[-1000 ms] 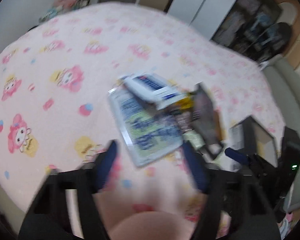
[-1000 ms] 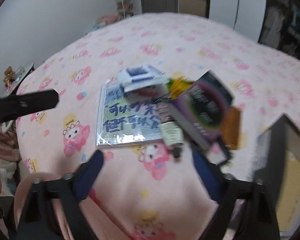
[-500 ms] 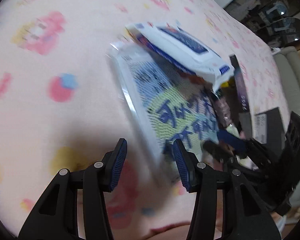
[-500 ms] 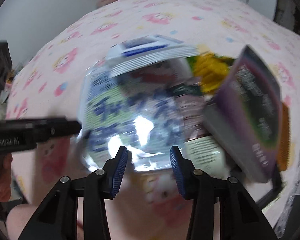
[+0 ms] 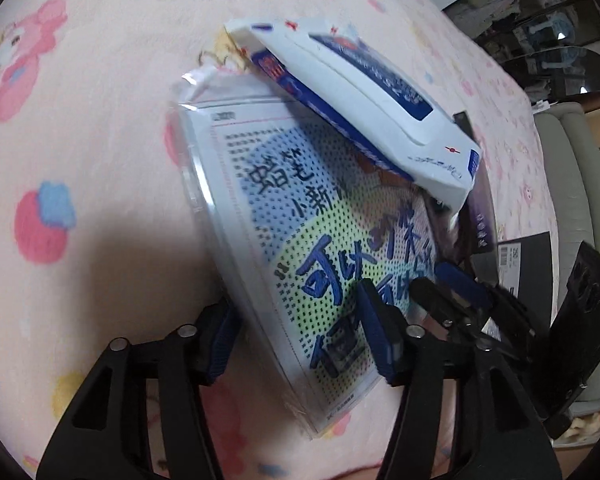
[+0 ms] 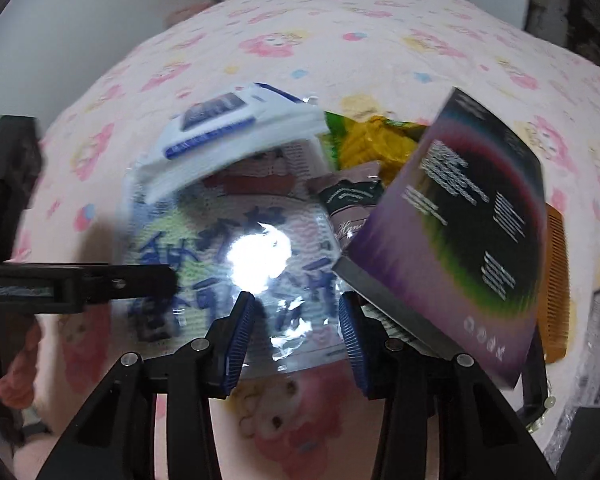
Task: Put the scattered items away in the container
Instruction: 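Grasp the Shin-chan kit package with the left gripper and lift it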
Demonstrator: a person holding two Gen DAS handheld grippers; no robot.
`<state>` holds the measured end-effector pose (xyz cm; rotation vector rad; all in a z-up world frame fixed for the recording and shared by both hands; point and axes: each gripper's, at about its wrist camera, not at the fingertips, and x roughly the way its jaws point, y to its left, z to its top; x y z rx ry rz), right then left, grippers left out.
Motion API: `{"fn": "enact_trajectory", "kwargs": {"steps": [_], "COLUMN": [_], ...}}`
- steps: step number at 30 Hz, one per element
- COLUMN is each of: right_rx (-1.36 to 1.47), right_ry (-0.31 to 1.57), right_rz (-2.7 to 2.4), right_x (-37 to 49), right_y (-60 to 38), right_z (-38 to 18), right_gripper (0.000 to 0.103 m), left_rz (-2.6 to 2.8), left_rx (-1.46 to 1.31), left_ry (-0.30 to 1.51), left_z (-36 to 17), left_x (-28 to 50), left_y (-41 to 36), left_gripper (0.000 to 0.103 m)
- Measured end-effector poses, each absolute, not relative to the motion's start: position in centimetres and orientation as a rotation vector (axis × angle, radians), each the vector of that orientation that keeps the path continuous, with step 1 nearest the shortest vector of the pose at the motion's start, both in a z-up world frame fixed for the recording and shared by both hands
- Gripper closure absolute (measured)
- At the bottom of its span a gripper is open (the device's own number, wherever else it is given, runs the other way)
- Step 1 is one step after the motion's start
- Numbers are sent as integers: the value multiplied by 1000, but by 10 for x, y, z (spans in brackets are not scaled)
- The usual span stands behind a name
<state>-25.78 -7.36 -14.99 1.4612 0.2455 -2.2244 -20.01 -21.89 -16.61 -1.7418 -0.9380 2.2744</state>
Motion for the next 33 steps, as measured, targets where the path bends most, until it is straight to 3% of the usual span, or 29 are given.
{"fn": "enact_trajectory", "kwargs": {"steps": [3, 8, 11, 19, 23, 27, 33], "right_rx": [1452, 1464, 1503, 1501, 1445, 1497, 1435], "right_ry": [206, 129, 20, 23, 171, 33, -31], "right_rz": [-2257, -2218, -2133, -1877, -2006, -1971, -1977], "right_x": [-259, -279, -302, -265, -257, -284, -255], "right_y": [-84, -106, -121, -180, -215, -254, -242], "right_z": [-152, -158, -172, -168, -180, -197, -161], "right_gripper": [59, 54, 43, 41, 42, 41, 45], "left_rz": [2287, 2303, 2322, 2549, 2522, 2525, 2477], "left_rx": [-1676, -1628, -1630, -1669, -1749, -1760, -1677], "left_ry": [-990, -1000, -998, -815, -796, -776, -779], "left_z": [-153, -138, -152, -145, -168, -173, -133], "left_x": [-193, -175, -168, -143, -147, -153, -142], "left_y": [-228, -234, -234, -252, -264, -261, -254], "left_gripper": [69, 70, 69, 60, 52, 48, 49]}}
